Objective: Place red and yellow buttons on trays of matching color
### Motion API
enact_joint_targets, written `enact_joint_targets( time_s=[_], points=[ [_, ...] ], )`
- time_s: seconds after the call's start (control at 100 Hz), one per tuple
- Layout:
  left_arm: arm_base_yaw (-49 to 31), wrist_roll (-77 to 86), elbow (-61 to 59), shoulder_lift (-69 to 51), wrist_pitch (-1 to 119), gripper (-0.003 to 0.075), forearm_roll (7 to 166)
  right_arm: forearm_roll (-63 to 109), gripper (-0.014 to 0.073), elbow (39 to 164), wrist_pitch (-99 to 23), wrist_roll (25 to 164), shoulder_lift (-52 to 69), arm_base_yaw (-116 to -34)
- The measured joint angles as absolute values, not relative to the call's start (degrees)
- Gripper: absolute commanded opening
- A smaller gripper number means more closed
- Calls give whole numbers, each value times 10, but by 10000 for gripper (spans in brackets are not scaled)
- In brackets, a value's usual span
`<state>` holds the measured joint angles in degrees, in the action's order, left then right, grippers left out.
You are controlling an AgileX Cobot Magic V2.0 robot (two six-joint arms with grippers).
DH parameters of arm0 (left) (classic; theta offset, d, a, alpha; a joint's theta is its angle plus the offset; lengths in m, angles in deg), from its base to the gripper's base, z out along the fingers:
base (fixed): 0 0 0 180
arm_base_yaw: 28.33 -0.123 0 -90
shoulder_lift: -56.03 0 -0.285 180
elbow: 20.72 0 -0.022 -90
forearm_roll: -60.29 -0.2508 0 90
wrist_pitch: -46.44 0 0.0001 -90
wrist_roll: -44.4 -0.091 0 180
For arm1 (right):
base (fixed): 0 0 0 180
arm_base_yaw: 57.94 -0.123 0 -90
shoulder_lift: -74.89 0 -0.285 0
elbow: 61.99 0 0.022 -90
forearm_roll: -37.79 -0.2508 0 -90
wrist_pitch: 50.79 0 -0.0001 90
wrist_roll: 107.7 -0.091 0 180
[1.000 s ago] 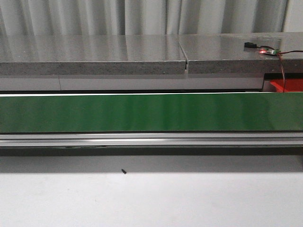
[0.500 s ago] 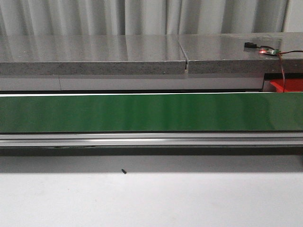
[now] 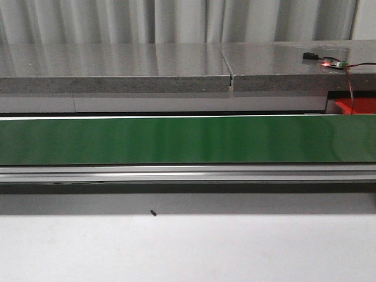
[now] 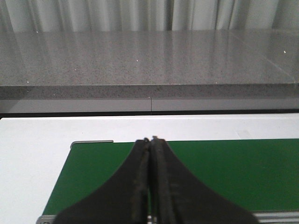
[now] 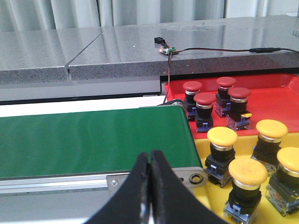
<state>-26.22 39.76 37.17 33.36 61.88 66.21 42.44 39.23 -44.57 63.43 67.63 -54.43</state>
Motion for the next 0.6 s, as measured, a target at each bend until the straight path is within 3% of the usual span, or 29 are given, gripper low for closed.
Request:
enact_joint_targets(
  time_s=[0.44, 0.6],
  points=[
    [-262, 458, 554, 464, 515, -19, 618, 424, -116, 392, -446, 634, 676, -544],
    [-262, 460, 566, 485, 488, -19, 618, 424, -116, 392, -446, 634, 676, -544]
  ],
)
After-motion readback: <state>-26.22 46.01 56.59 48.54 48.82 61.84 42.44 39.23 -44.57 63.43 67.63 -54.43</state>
